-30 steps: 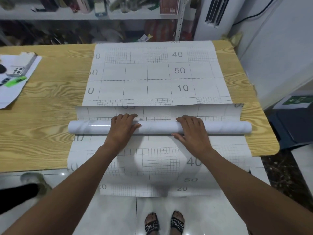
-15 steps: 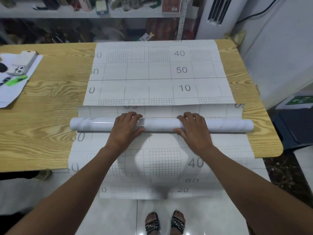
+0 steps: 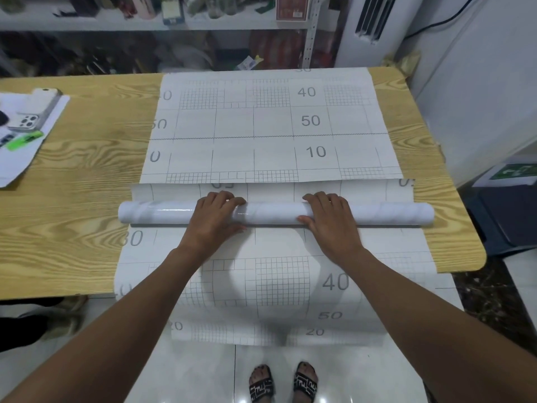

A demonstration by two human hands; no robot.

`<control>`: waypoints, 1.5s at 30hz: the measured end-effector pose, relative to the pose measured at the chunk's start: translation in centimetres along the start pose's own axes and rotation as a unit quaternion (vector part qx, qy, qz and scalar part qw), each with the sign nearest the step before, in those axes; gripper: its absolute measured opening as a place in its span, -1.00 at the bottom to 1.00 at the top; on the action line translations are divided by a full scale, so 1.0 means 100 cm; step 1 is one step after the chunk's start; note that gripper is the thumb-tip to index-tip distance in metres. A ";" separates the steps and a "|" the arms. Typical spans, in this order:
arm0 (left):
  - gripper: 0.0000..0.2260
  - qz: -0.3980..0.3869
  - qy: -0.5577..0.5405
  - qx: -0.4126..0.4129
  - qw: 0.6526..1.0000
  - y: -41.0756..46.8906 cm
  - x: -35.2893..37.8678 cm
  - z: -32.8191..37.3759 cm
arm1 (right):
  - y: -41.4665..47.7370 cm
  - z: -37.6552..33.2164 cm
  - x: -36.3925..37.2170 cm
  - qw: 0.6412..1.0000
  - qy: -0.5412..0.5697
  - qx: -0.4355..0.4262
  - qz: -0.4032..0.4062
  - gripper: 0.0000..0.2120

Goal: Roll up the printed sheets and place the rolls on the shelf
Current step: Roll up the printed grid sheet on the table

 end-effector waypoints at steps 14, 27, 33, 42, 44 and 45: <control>-0.53 -0.045 -0.023 0.020 0.999 0.003 0.002 -0.005 | 0.002 -0.001 -0.001 1.000 -0.001 -0.018 -0.017 -0.50; -0.61 -0.075 -0.103 -0.032 0.991 -0.006 -0.006 0.002 | -0.005 -0.003 -0.003 0.999 -0.029 -0.025 -0.036 -0.47; -0.71 -0.073 -0.087 -0.018 0.993 -0.009 -0.010 0.011 | -0.011 -0.003 -0.007 0.999 -0.019 -0.026 -0.027 -0.49; -0.50 -0.073 -0.046 0.007 0.996 -0.017 -0.004 0.011 | -0.016 -0.003 -0.011 0.999 -0.021 -0.032 -0.008 -0.52; -0.49 -0.072 -0.032 0.017 0.997 -0.019 -0.003 0.014 | -0.016 -0.003 -0.011 0.999 -0.024 -0.033 -0.006 -0.53; -0.46 -0.071 -0.031 0.020 0.997 -0.020 -0.003 0.015 | -0.016 -0.003 -0.010 0.999 -0.025 -0.033 -0.007 -0.53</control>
Point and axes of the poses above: each hand's wrist, its own y-axis towards the middle knuckle, its own x-axis out of the palm, z = x × y, the point moved 7 cm from there along y, towards the middle knuckle, and after that the axes turned 8 degrees about x, right-handed, at the moved point
